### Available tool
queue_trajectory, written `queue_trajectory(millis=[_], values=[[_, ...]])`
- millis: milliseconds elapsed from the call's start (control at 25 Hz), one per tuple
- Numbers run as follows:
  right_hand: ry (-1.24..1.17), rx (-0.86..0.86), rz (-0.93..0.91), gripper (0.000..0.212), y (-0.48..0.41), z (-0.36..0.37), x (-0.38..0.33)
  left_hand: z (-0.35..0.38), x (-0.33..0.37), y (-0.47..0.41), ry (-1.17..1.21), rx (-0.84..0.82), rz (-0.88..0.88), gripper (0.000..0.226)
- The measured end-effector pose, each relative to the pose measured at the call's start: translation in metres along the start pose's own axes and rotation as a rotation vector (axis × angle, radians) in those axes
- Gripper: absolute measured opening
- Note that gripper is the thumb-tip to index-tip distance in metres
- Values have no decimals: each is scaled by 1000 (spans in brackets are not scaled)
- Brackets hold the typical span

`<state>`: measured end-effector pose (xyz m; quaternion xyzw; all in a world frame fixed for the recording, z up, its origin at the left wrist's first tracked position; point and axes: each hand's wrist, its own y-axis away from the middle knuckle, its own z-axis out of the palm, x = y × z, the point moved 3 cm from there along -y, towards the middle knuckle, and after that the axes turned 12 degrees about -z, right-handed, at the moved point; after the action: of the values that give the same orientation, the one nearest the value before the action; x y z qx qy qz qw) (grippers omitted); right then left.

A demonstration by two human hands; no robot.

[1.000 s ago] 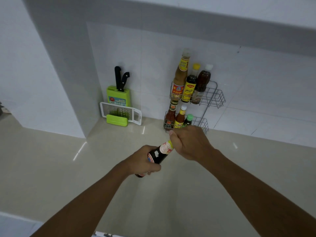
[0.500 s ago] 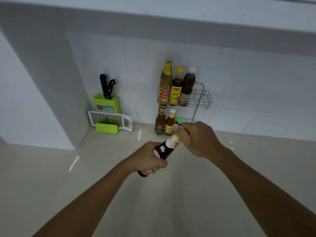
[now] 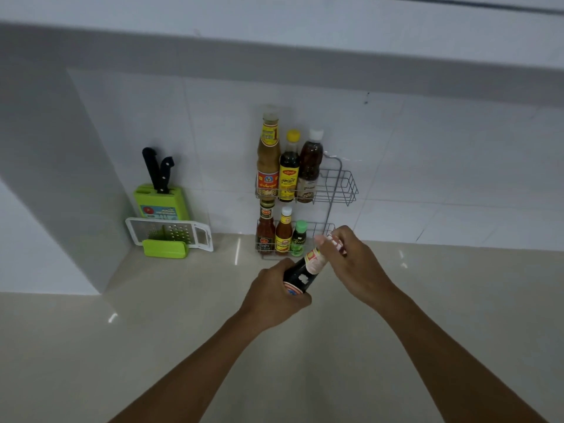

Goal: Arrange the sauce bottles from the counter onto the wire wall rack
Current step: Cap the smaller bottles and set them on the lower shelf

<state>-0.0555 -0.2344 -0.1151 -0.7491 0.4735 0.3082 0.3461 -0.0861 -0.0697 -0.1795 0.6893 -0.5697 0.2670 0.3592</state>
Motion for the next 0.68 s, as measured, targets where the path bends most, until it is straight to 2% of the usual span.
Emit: queue_trajectory(millis=[40, 120, 200, 320, 400, 520, 600, 680], values=[[-81, -102, -2, 21, -1, -1, 4, 5, 0, -6, 72, -43, -13, 43], [-146, -215, -26, 22, -4, -2, 18, 14, 4, -21, 104, -82, 8, 48], [-121, -159, -68, 18, -13, -2, 35, 22, 8, -38, 115, -119, 41, 57], [-2, 17, -102, 14, -36, -8, 60, 26, 4, -69, 159, -206, 39, 72], [121, 108, -84, 13, -55, -13, 78, 22, -12, -91, 131, -155, -3, 76], [164, 138, -52, 12, -84, -16, 101, 14, -53, -125, 119, -30, -117, 57], [171, 134, -68, 23, -103, -17, 113, 12, -74, -140, 116, 25, -181, 52], [196, 120, -62, 12, -120, -14, 128, 11, -86, -152, 144, 57, -226, 52]])
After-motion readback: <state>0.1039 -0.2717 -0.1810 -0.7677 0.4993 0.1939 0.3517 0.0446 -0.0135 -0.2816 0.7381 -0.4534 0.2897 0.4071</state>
